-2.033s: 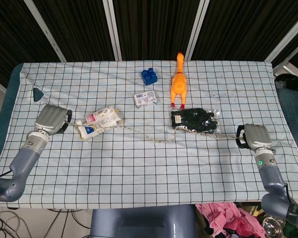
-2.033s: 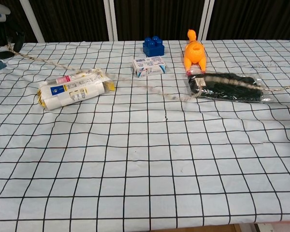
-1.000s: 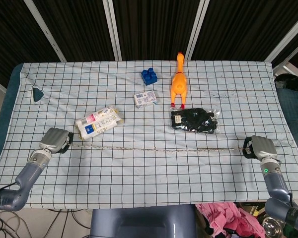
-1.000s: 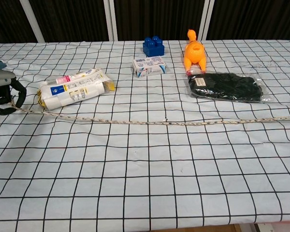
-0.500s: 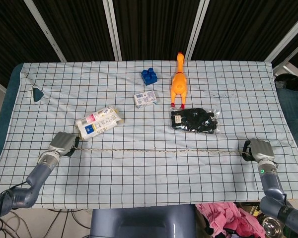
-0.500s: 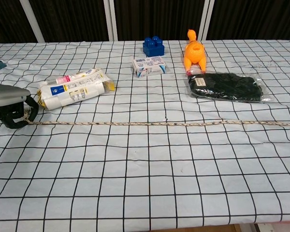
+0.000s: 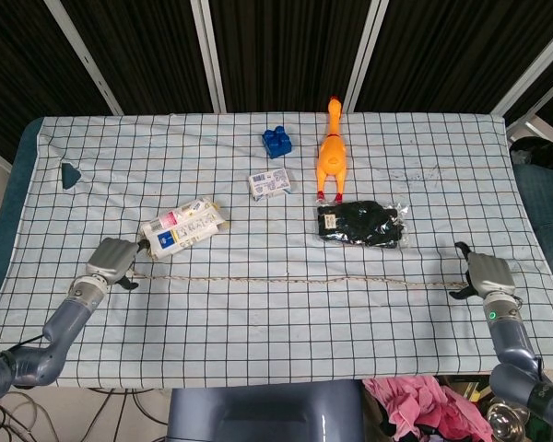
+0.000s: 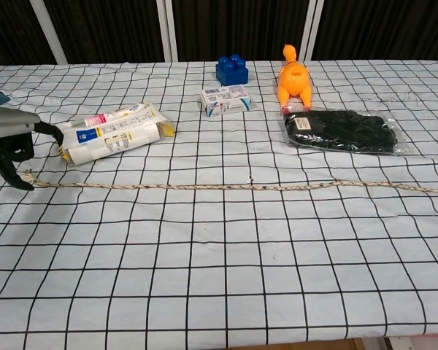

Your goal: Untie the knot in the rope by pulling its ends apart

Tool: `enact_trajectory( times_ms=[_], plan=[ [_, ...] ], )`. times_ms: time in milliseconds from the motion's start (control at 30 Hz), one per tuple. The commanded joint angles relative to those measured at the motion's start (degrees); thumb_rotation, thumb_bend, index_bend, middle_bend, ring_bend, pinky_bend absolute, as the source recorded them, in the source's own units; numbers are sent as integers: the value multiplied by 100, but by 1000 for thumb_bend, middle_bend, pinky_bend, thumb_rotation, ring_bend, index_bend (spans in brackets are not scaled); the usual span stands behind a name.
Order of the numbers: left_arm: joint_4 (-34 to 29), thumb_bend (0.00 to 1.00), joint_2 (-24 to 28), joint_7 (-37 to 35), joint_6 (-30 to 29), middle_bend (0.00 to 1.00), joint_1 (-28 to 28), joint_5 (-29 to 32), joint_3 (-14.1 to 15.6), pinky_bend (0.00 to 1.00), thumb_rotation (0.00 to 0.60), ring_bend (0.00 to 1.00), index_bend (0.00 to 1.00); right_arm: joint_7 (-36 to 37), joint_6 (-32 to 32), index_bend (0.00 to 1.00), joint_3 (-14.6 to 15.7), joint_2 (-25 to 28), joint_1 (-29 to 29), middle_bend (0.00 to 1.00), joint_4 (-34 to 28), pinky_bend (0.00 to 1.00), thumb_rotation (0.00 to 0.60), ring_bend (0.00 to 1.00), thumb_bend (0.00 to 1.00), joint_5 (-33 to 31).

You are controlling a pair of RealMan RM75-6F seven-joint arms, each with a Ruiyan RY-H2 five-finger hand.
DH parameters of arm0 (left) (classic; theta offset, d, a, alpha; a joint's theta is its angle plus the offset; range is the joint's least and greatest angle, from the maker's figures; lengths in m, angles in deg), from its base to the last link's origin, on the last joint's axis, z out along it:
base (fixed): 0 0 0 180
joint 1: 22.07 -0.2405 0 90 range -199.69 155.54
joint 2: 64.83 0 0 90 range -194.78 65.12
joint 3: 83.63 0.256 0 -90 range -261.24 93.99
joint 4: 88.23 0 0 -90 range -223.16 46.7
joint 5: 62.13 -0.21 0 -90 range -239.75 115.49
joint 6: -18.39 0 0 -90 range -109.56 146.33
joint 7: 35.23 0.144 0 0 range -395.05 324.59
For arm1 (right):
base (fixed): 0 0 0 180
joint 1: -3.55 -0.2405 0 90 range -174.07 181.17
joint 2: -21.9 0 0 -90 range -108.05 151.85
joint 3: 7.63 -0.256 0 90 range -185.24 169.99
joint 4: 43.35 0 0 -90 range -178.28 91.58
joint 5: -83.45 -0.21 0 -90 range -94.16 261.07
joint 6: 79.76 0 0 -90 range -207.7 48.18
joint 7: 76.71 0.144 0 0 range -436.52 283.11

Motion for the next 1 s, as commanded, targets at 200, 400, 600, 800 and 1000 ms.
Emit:
enact_trajectory(
  times_ms=[200,400,600,800,1000],
  plan=[
    [-1691,105,1366,15,-884,880,-193,-213,-374,1000,600,979,149,213,-382,19,-423,1508,63,862,-1841,1000,600,1000,30,-18],
    [-2813,106,2256,-4,-2046,686,-710,-768,-497,863,600,745,152,554,-2113,96,-700,1513,532,647,-2511,826,600,822,54,1007],
    [-3719,105,2791,656,-3161,401,-1485,-1161,-129,479,600,368,164,157,-3055,164,-318,1277,895,346,-2962,326,600,490,82,2003],
    [-3563,90,2649,316,-4306,183,-2545,-1877,409,250,600,118,174,-362,-3844,164,335,863,1418,186,-2933,247,600,310,81,2954],
    [-2515,73,2112,-596,-5087,104,-3361,-2374,681,154,600,29,174,-29,-4249,163,968,531,2013,141,-2433,235,600,266,81,3641]
  ],
)
